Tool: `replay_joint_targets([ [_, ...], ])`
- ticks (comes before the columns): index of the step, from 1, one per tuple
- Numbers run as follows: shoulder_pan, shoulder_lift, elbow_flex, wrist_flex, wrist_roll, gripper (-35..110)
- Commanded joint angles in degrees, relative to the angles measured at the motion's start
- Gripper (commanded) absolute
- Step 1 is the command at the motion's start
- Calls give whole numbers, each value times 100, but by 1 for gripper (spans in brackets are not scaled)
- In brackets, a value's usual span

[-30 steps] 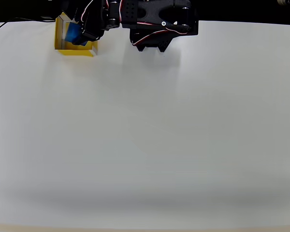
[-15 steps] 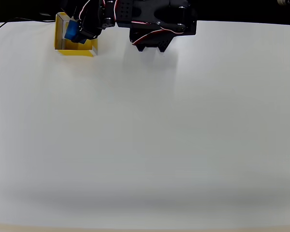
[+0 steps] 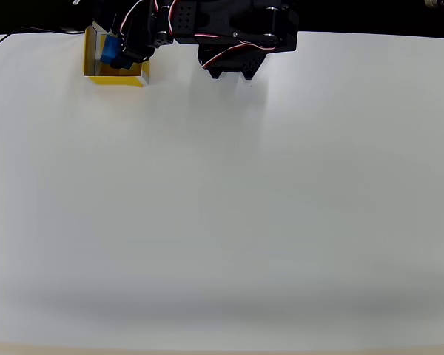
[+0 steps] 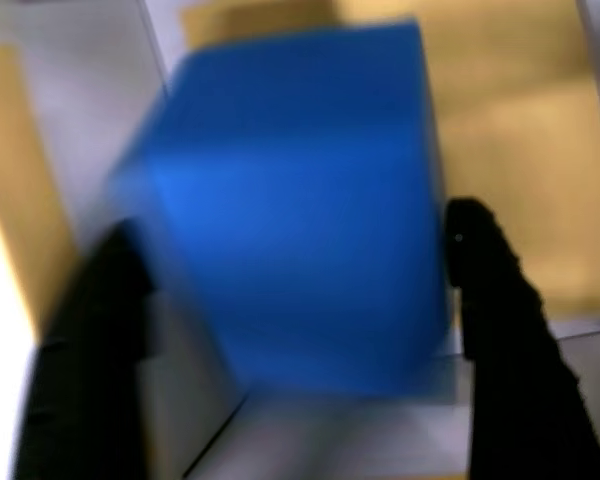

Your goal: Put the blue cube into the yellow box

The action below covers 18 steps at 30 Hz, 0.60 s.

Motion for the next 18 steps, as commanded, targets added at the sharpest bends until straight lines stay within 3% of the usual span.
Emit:
replay_joint_targets([
  [1,193,211,-53,-105,-193,43],
  [4,272,352,-26,-53,-352,41],
  [10,598,967,-404,984,-1020,10],
  [18,624,1345,-1582,2435,-1345,0],
])
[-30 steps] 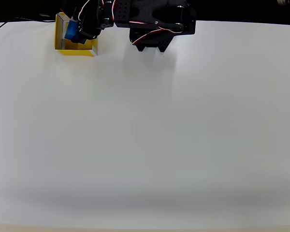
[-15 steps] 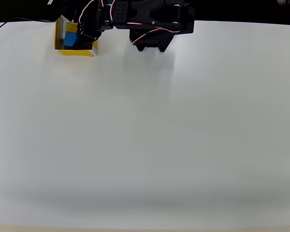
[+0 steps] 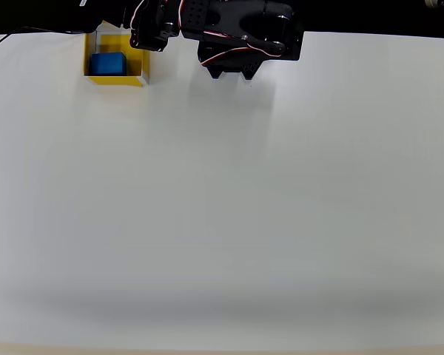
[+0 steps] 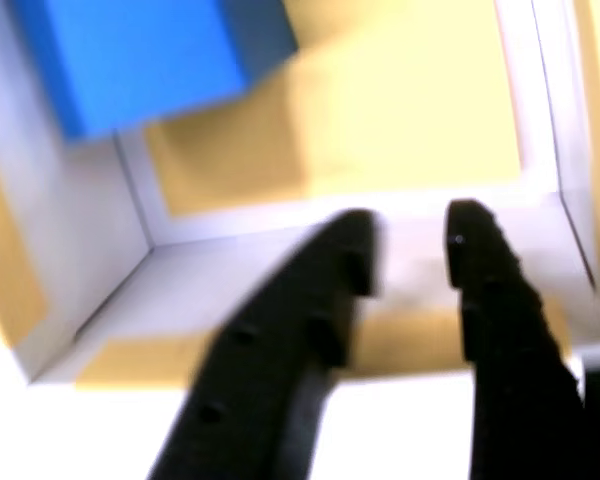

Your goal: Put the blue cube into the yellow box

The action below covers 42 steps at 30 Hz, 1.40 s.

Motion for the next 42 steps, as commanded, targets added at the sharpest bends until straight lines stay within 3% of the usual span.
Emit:
replay_joint_targets([
  [1,114,396,-1099,492,-229,0],
  [11,-791,1187,-1371,747,-554,0],
  [17,-2522,1556,-1336,1002,-369,0],
  [23,-4465,2039,-589,141,-378,0],
  [32,-7128,2250,316,-246,44,0],
  [42,-9369,3173,2030,-510,123,0],
])
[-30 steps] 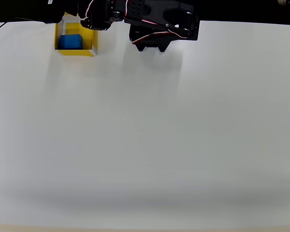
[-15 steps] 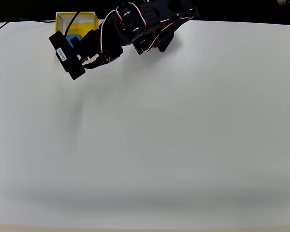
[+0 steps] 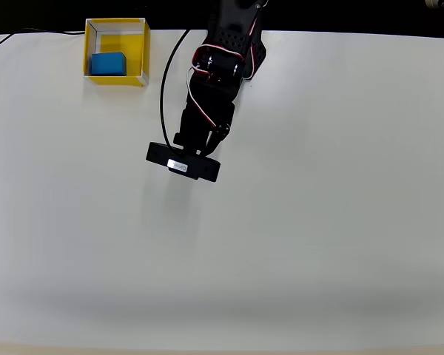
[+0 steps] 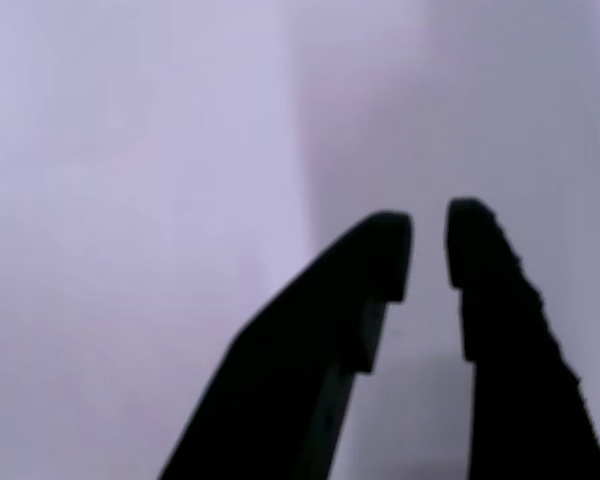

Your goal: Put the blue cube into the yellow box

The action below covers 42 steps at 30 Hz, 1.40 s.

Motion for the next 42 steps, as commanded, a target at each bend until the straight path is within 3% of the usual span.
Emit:
replay_joint_targets([
  [1,-773,501,229,18,26,0],
  [15,-1978,1151,1028,976,308,0],
  [23,-1521,1151,1037,2162,-299,0],
  [32,-1116,1160,1037,2188,325,1],
  [42,-1107,1143,1037,2180,334,1],
])
